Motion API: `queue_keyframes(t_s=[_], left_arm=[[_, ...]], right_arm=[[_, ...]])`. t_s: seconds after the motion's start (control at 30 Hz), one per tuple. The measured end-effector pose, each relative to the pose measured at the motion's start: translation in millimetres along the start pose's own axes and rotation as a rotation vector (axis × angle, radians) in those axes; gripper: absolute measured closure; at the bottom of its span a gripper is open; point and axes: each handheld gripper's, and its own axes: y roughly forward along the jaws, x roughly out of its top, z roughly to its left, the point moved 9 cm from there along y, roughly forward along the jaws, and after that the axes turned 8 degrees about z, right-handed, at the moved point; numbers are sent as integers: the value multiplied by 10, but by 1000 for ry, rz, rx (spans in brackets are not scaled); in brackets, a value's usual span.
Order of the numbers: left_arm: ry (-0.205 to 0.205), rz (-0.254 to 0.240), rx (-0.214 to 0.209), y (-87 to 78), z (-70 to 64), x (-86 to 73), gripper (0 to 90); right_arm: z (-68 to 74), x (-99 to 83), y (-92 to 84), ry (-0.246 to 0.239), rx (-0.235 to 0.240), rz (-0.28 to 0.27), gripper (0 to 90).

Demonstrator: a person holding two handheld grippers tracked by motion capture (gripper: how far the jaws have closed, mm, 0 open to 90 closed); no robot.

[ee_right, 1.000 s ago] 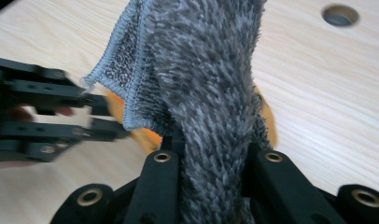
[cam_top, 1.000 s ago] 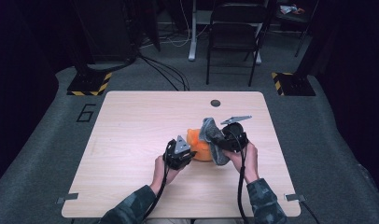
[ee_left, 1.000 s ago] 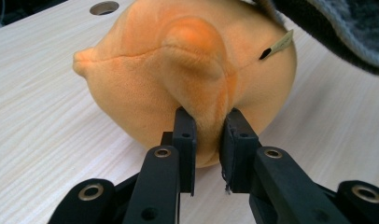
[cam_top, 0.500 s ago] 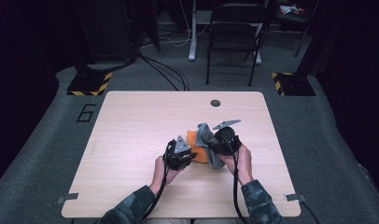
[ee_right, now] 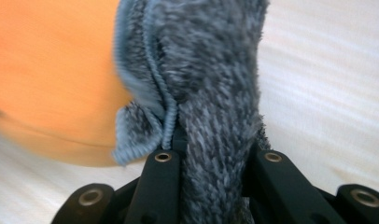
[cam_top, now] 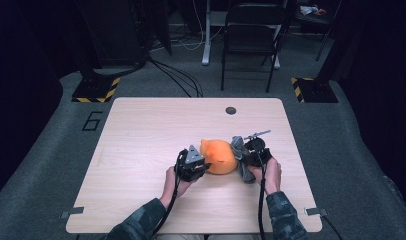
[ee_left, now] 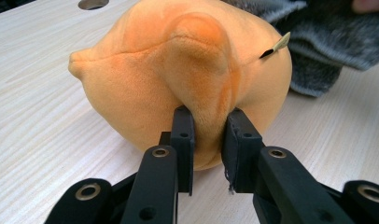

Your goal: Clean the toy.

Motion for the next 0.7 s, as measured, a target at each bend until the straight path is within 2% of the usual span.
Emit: queue_keyframes(t_s=[0.13,0.2,0.3,0.33,0.43,0.57,0.6,0.63,0.67,0.7], left_arm=[[3,-2,0,-6,2,2,757],[-9,-12,3,-4,8,7,757],[-9,-17,10,-5,25,9,757],[-7,-12,7,-8,25,7,757],[-5,-15,8,-6,18,11,757],[-2,-18,7,-7,4,16,757],[1,-7,6,-15,-2,9,757],[1,-7,6,-15,-2,9,757],[10,-6,9,-15,-3,10,757],[14,-5,8,-14,-5,8,757]], right_arm=[[-98,-60,98,23,6,31,774],[-111,-43,44,28,-1,25,775],[-60,47,-145,19,13,-24,775],[-6,82,-221,14,27,-40,775],[239,218,-451,-45,75,-117,775],[626,318,-593,-136,121,-175,775],[741,328,-614,-166,125,-191,775],[741,328,-614,-166,125,-191,775],[884,337,-610,-189,128,-203,775],[939,330,-572,-223,101,-189,775]])
